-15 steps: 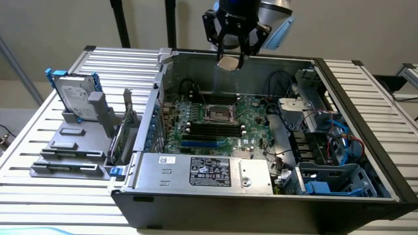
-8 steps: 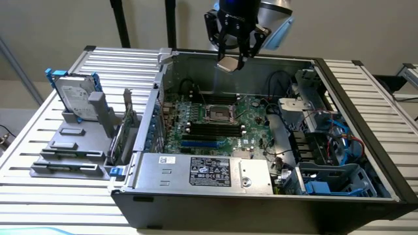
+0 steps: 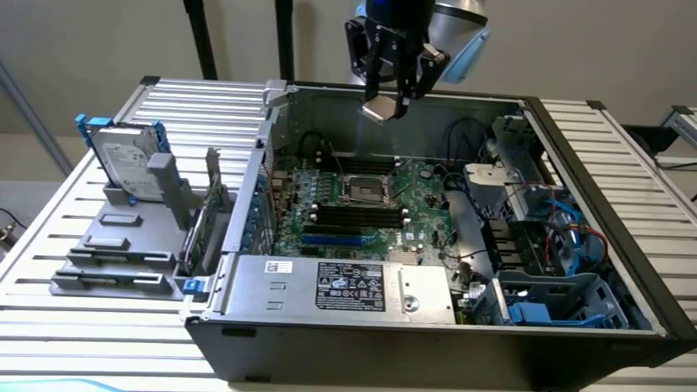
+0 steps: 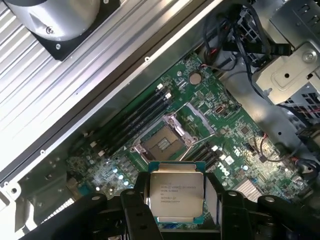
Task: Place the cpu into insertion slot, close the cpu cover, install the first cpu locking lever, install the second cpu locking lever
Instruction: 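Place the cpu into insertion slot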
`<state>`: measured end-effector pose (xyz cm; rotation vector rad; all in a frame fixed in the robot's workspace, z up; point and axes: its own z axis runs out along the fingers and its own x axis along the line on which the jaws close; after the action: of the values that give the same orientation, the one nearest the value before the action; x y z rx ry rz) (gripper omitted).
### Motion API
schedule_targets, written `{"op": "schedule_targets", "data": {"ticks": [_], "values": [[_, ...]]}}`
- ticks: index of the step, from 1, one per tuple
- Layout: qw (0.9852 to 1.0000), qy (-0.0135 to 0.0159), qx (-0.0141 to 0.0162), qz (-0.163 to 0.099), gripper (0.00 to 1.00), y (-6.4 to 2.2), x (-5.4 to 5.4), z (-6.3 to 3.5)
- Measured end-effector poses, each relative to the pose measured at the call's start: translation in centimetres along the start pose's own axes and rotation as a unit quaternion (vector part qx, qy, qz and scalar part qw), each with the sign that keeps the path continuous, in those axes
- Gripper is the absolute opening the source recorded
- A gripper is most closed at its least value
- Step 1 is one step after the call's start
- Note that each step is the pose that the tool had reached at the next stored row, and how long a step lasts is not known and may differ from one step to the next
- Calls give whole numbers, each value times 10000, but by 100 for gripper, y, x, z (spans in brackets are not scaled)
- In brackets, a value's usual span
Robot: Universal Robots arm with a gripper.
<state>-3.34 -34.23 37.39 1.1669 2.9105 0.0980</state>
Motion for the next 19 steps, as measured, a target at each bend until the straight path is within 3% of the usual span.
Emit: {"op": "schedule_targets", "data": {"ticks": [4,9,14,19], "values": [[9994,-20,-6,358,55,0,0,10],[9967,-41,-7,815,55,-2,-1,27],[9921,-54,-2,1253,55,-3,-1,49],[9856,-63,8,1690,55,-4,-1,74]]}}
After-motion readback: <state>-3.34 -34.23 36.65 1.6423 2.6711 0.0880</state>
